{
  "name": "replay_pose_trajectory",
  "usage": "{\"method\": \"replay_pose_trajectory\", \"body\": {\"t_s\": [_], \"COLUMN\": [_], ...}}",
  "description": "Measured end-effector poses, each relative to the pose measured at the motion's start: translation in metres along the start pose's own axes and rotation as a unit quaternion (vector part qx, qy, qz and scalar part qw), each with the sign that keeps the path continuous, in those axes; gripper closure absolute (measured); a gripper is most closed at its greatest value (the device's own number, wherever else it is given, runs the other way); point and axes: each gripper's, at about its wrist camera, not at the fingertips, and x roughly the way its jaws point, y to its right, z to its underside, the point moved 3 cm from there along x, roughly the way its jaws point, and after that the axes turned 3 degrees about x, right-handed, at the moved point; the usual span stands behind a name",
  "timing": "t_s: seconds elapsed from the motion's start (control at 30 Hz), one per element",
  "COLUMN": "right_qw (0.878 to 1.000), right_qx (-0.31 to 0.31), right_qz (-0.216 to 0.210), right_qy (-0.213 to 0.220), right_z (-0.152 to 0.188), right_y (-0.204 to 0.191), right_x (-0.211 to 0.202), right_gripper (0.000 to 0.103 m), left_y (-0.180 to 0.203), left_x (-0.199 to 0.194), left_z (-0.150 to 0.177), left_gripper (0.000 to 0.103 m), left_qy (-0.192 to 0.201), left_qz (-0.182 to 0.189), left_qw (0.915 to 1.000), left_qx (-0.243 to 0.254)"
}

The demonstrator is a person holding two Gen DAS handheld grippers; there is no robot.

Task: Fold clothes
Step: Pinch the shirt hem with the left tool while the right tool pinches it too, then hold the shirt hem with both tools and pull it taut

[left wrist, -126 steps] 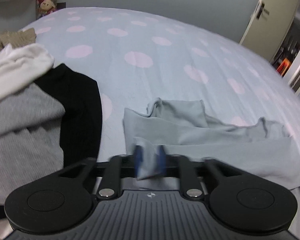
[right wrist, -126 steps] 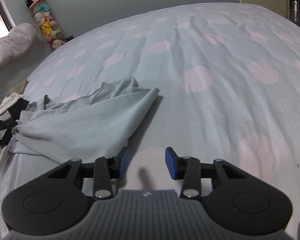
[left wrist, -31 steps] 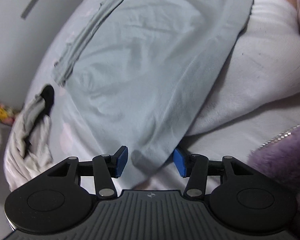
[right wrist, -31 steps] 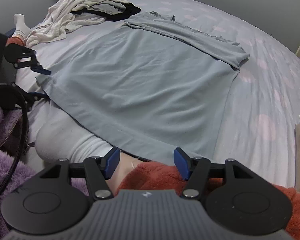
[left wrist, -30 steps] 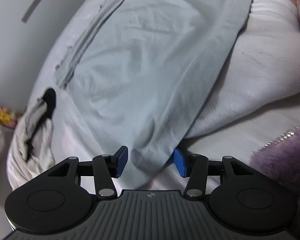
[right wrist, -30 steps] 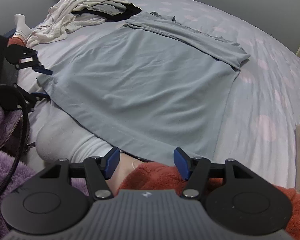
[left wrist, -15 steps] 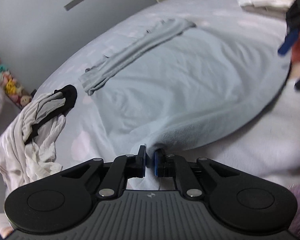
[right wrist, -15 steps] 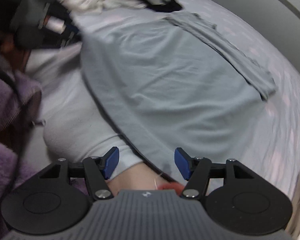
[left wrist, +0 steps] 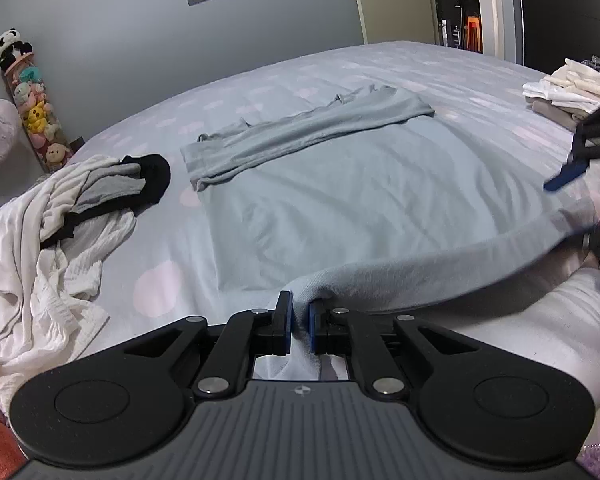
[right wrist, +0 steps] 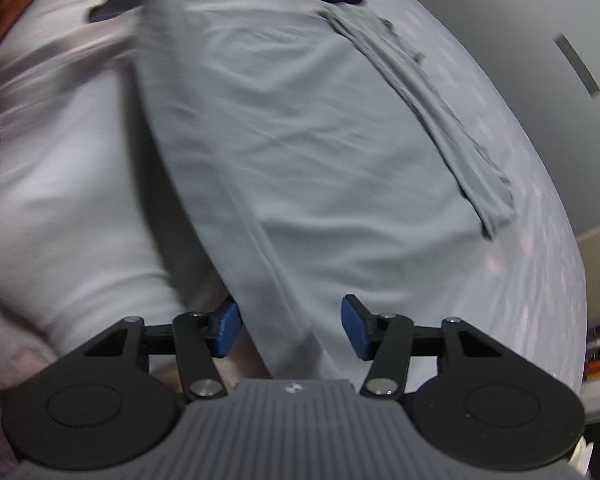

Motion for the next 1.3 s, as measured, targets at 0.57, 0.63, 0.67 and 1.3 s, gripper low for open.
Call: {"method": "replay_pose_trajectory", "body": {"t_s": [0.57, 0.63, 0.67, 1.3], "right_qw": [0.993, 0.993, 0.992, 0.981], "right_qx": [0.097, 0.105, 0.108, 0.162], "right_qz": [0.056, 0.052, 0.051, 0.078], "right_qy": [0.033, 0.031, 0.03, 0.075], "right_z": [0.029, 0.03, 0.031, 0.038], "right_y": [0.064, 0.065, 0.066, 0.078], "right_x": [-0.023, -0.021, -0.019, -0.031], "right_gripper": [0.102, 0.102, 0.102, 0.103], "left_y": [0.003, 0.006, 0.008, 0.007], "left_x": [0.0, 0.006, 0.009, -0.008], "left_z": [0.003, 0.006, 0.007, 0.004], "left_gripper": [0.095, 0.095, 0.094, 0.097], "left_qy": [-0.012, -0.032, -0.043, -0.015], "left_qz": [-0.009, -0.007, -0.006, -0.003], "left_qw": [0.9998, 0.9992, 0.9985, 0.9993], "left_qx": [0.013, 0.025, 0.033, 0.035]}}
